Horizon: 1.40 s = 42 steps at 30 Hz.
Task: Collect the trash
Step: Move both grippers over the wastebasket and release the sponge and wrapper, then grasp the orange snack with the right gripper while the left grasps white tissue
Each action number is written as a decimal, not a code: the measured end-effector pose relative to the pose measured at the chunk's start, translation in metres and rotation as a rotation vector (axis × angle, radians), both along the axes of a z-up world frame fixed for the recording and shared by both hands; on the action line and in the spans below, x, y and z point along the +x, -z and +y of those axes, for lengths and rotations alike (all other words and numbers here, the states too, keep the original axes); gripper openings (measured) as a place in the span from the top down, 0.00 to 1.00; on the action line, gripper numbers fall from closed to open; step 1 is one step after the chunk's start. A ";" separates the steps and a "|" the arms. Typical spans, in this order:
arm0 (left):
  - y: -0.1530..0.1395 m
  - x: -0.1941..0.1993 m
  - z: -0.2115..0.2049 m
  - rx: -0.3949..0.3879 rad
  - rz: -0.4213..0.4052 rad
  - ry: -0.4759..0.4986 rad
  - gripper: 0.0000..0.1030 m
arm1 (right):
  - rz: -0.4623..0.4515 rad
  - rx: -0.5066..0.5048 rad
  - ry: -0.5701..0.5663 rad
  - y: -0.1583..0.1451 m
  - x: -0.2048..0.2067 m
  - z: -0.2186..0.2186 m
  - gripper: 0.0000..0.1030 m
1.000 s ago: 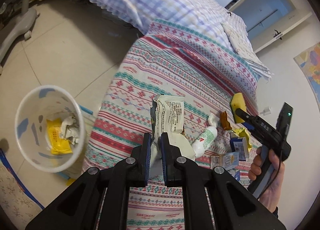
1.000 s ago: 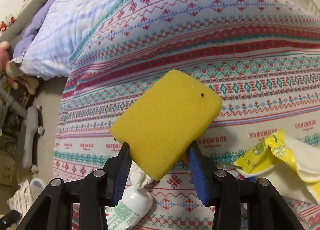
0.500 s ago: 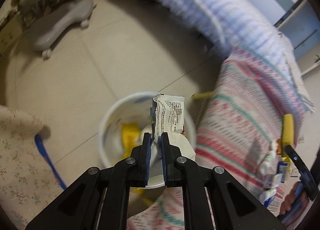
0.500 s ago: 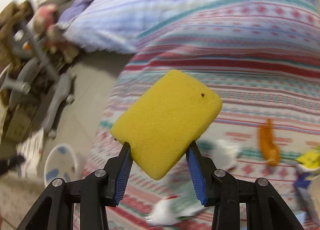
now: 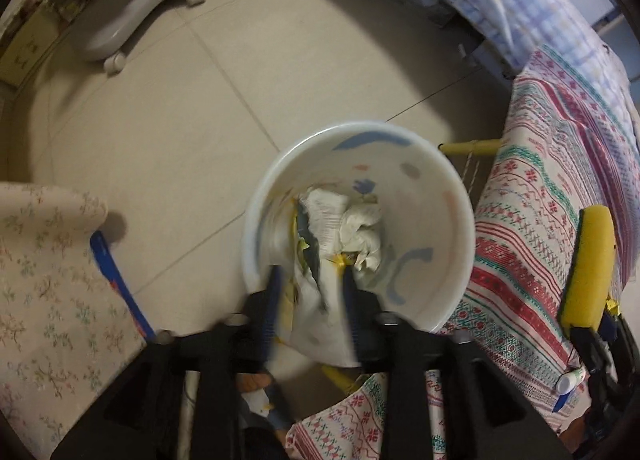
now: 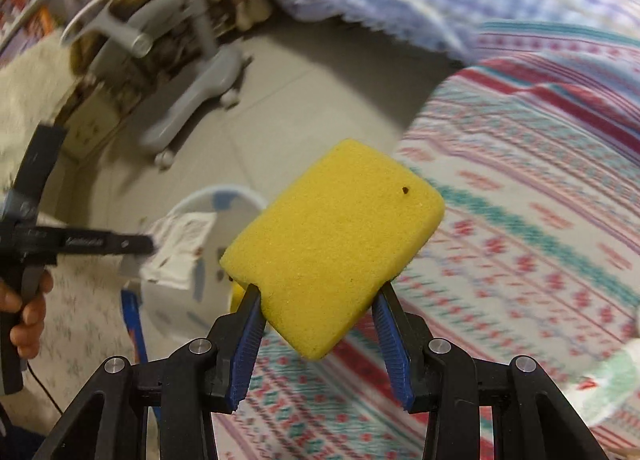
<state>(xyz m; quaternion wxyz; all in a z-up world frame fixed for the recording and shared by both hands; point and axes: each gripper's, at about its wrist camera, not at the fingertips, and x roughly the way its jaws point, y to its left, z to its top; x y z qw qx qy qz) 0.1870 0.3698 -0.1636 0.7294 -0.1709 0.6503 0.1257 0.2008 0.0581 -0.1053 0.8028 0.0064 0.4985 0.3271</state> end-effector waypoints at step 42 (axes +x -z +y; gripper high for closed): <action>-0.096 0.011 -0.152 -0.161 -0.309 0.129 0.50 | 0.056 -0.046 0.105 -0.019 -0.004 -0.032 0.28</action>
